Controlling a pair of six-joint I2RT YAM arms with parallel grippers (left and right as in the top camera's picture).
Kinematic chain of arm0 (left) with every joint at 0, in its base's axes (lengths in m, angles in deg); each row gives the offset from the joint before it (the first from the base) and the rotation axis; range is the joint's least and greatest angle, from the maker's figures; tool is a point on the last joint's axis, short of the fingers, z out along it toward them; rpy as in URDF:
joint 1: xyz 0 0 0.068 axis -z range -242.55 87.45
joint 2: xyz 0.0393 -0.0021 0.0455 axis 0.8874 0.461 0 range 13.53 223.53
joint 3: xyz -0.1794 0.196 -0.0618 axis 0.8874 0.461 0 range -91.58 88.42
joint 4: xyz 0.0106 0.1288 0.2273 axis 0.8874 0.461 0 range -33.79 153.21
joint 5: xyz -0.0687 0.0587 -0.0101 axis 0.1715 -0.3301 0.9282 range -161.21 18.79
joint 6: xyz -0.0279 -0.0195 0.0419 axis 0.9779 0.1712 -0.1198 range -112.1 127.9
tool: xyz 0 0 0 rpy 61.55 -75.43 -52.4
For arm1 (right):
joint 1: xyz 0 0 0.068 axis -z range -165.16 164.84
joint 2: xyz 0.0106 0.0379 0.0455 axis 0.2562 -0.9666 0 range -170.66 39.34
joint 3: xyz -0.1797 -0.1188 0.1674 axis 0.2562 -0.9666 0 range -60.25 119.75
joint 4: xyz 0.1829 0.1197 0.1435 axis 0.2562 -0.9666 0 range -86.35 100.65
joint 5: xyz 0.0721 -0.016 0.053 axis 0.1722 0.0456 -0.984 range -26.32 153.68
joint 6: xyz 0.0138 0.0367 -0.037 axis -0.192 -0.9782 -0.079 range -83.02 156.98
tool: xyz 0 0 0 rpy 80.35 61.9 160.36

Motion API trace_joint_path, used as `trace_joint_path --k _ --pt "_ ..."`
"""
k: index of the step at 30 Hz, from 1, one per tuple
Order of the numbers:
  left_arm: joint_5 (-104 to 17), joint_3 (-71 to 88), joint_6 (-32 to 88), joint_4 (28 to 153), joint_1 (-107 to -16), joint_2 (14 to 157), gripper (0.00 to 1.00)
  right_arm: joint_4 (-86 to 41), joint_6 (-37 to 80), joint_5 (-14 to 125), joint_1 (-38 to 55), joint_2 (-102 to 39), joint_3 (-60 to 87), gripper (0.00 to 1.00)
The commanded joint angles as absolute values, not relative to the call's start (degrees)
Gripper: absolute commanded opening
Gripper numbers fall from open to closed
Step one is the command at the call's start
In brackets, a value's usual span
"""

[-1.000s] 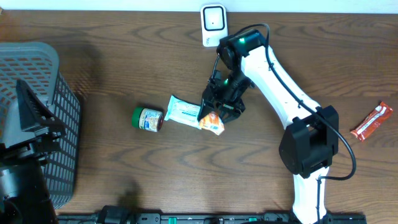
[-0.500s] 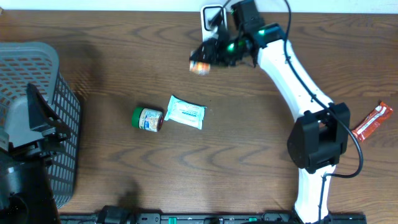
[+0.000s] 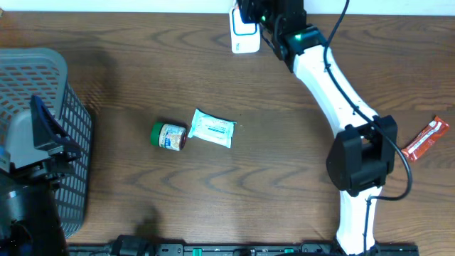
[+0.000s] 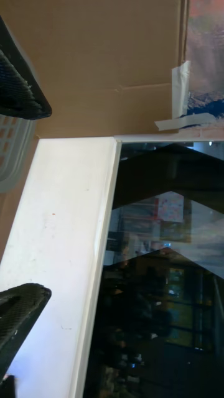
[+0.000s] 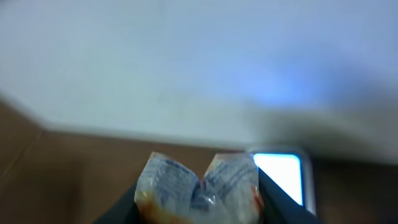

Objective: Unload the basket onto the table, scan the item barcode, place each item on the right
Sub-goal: 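Hold the Kleenex pack up at the scanner face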

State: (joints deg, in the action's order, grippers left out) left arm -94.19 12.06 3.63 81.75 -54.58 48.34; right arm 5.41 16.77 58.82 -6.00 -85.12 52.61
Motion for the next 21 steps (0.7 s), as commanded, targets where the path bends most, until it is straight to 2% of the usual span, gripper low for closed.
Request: trace_joint_path --k 1,8,16,21 --pt "-94.13 12.08 4.13 81.64 -54.86 48.08 0.84 11.2 17.78 68.96 -6.48 -90.85 53.31 0.32" --pt "-94.13 12.08 4.16 81.62 -54.86 48.08 0.84 21.17 16.99 71.1 -6.08 -100.05 53.31 0.29" --pt "-94.13 12.08 4.16 81.58 -54.86 48.08 0.84 21.17 16.03 71.13 -6.06 -103.64 53.33 0.26" --pt "-94.13 12.08 4.16 81.45 -54.86 48.08 0.84 17.1 16.03 70.67 -4.95 -97.76 53.33 0.24"
